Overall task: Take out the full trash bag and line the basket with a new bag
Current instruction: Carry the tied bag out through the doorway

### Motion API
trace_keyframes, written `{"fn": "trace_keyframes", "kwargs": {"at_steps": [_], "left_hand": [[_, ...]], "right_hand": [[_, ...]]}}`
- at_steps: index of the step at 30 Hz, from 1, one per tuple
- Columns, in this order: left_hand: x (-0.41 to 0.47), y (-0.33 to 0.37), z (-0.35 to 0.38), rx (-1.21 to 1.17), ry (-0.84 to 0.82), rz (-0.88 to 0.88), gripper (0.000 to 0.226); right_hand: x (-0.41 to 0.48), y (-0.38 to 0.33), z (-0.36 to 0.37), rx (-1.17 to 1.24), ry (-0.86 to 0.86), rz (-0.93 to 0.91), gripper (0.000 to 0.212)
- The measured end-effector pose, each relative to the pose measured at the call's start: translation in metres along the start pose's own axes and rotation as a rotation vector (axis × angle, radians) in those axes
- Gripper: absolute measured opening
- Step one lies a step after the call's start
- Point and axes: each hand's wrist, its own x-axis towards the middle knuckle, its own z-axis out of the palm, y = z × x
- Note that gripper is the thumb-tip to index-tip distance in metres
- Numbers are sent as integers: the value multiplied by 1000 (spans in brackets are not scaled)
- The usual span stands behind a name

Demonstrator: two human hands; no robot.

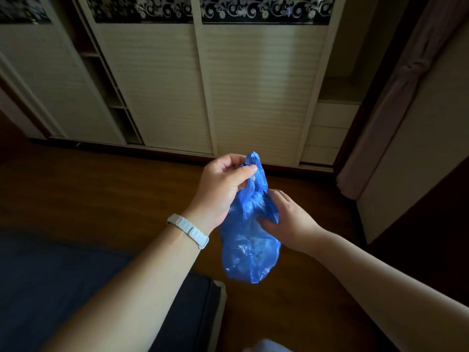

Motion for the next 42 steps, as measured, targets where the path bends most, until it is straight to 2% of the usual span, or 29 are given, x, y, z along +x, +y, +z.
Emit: {"fn": "trace_keyframes", "kwargs": {"at_steps": [13, 22, 25, 28, 35, 41, 42], "left_hand": [[177, -13, -70, -34, 84, -16, 9], [358, -25, -114, -10, 248, -22, 8], [410, -17, -129, -76, 287, -29, 5], [449, -3, -148, -144, 345, 0, 5], [514, 50, -213, -16, 489, 84, 20], [538, 78, -314, 91, 562, 109, 3], [541, 79, -334, 96, 578, 109, 7]], "right_hand": [[199, 15, 27, 87, -51, -44, 66], [399, 51, 40, 150, -148, -159, 62], [469, 51, 38, 178, -177, -218, 62], [535, 37, 39, 193, -161, -306, 60], [647, -19, 60, 285, -181, -449, 56], [713, -92, 108, 290, -280, -514, 55], [720, -106, 118, 289, -309, -516, 54]]}}
